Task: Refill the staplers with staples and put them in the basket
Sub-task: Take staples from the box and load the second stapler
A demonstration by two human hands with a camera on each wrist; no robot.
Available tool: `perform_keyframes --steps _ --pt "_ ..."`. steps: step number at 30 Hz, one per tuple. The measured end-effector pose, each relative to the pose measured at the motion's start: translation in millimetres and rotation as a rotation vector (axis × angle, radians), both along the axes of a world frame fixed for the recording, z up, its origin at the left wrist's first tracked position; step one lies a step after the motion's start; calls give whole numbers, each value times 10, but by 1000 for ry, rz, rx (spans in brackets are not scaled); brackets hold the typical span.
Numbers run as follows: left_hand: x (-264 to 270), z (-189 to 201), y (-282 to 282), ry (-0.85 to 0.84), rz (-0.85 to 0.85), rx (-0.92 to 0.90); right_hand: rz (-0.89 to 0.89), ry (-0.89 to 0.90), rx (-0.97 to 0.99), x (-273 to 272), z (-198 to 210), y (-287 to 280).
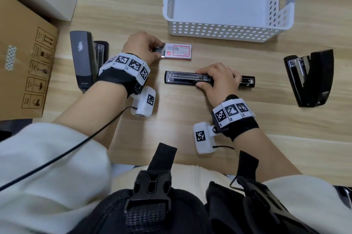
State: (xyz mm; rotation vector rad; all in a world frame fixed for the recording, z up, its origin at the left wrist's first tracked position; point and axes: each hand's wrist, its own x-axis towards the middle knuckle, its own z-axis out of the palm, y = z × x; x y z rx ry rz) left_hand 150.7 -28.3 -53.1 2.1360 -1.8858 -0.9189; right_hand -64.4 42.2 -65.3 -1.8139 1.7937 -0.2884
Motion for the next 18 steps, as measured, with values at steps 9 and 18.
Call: perform_keyframes --steps 9,18 --pt "15 -63 40 62 100 -13 0 -1 9 -1 -2 3" --pt "58 -73 43 64 71 -27 2 -8 5 4 4 0"
